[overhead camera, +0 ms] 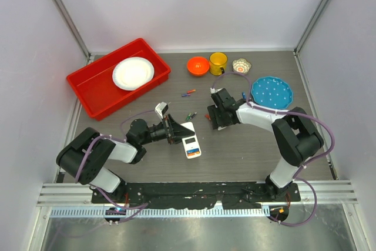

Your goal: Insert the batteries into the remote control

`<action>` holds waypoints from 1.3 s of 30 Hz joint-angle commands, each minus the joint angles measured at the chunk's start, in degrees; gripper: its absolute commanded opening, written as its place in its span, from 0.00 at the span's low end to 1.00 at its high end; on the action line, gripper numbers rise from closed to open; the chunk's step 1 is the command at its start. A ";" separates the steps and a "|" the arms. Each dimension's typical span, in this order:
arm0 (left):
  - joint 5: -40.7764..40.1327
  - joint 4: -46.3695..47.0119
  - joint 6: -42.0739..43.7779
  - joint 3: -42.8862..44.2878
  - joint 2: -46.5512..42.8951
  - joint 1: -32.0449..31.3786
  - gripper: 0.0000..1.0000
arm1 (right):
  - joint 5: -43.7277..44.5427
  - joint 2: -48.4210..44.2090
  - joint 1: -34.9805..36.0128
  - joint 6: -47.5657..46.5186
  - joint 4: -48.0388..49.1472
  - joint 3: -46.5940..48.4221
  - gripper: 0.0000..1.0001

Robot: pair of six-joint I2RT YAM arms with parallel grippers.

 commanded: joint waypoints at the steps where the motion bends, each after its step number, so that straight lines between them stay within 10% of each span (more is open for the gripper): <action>1: 0.44 14.68 0.01 0.66 -1.57 0.29 0.00 | -0.84 0.00 -0.12 1.07 -0.61 -0.92 0.65; 39: 0.18 14.68 0.19 0.58 -1.31 0.29 0.00 | 2.06 -0.62 2.08 3.53 -1.75 -4.09 0.52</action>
